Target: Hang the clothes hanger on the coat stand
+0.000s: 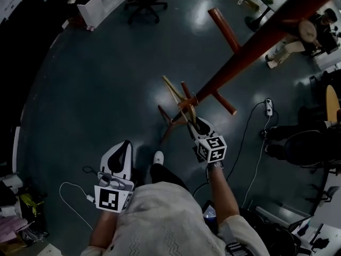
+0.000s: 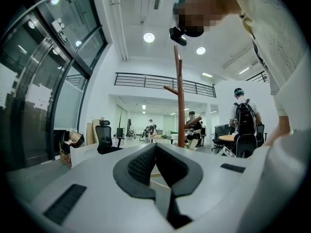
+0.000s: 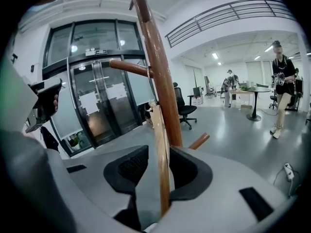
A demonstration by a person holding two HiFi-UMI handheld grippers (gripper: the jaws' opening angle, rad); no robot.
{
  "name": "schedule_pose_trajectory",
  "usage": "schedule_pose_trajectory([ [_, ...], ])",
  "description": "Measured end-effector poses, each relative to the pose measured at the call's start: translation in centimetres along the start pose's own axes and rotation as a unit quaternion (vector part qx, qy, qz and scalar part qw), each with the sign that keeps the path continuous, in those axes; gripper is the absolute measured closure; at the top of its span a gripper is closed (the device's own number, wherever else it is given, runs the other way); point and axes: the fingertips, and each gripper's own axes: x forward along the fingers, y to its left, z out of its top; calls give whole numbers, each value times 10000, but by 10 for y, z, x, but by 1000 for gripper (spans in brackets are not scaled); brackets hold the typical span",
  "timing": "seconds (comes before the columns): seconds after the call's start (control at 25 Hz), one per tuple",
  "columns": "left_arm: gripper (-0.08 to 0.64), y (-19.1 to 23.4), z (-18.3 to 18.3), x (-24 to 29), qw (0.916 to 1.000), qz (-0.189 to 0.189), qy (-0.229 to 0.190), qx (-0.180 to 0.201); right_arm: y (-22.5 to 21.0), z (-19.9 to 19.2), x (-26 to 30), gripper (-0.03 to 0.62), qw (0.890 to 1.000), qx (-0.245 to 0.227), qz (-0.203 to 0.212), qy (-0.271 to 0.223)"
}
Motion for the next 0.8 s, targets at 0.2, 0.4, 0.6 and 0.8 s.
schedule_pose_trajectory([
  [0.2, 548, -2, -1, -9, 10000, -24, -59, -52, 0, -2, -16, 466, 9996, 59, -259, -71],
  [0.4, 548, -11, -4, -15, 9998, -138, -108, -69, -7, -4, -44, 466, 9952, 335, -858, -333],
  [0.6, 548, -13, -4, -18, 9998, -95, -149, -99, 23, 17, -84, 468, 9862, 22, -1431, -835],
  [0.8, 548, -13, 6, -17, 9995, -79, -292, -108, 94, 58, -98, 554, 9885, -243, -767, -1280],
])
